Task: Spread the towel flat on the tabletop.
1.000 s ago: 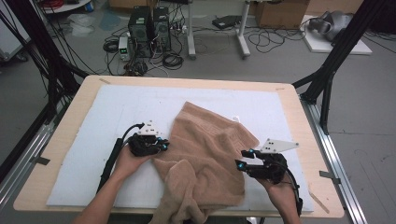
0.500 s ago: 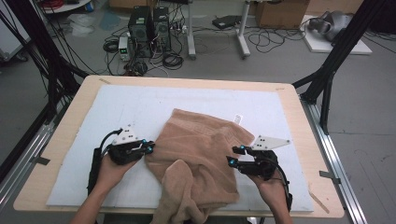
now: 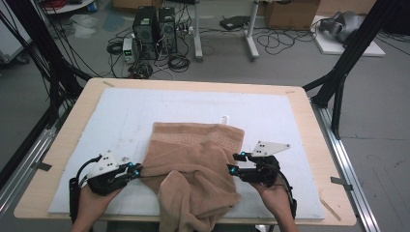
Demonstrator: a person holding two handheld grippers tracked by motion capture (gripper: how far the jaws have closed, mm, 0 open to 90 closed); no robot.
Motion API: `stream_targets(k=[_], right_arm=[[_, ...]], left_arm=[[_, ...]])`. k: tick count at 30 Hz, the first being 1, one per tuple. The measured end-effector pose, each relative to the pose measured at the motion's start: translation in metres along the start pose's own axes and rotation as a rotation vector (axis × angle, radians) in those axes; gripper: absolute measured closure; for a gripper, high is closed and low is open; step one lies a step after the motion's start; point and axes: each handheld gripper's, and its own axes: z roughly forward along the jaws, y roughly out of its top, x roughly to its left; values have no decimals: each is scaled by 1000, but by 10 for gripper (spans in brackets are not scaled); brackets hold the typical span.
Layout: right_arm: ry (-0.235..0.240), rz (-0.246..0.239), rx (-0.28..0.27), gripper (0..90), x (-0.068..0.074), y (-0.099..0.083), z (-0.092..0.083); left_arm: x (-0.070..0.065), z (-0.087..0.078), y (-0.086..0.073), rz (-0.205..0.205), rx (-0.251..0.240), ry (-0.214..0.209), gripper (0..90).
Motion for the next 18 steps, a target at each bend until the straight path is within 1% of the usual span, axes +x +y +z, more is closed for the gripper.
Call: stream_targets(k=[2,4,5,6,7,9,11,13,14,16,18], right_arm=[[-3,0,-2,529,-1,1,-1],[-3,3,-5,528,-3,2,-1],[-5,7,-3,528,-5,3,-1],[-5,6,-3,527,-7,5,-1],[-7,4,-4,526,-8,8,-1],[-14,-4,-6,525,-11,14,-1],[-20,-14,0,519,-15,21,0],[-29,-19,-1,508,-21,29,2],[-33,-15,-4,502,-25,33,3],[-41,-10,-15,495,-31,40,4],[-51,-11,-17,484,-35,46,5]], left_arm=[[-1,-4,0,8,5,-6,837],[2,-5,0,3,12,-20,819],[5,-5,1,-8,14,-26,777],[7,-5,3,-16,6,-27,708],[10,-6,5,-23,-3,-33,661],[15,-6,13,-21,-27,-37,600],[22,-3,23,-14,-26,-38,569],[32,5,32,-26,-24,-48,523],[37,9,36,-42,-31,-51,513],[43,14,44,-56,-50,-56,513],[47,19,50,-52,-57,-52,510]])
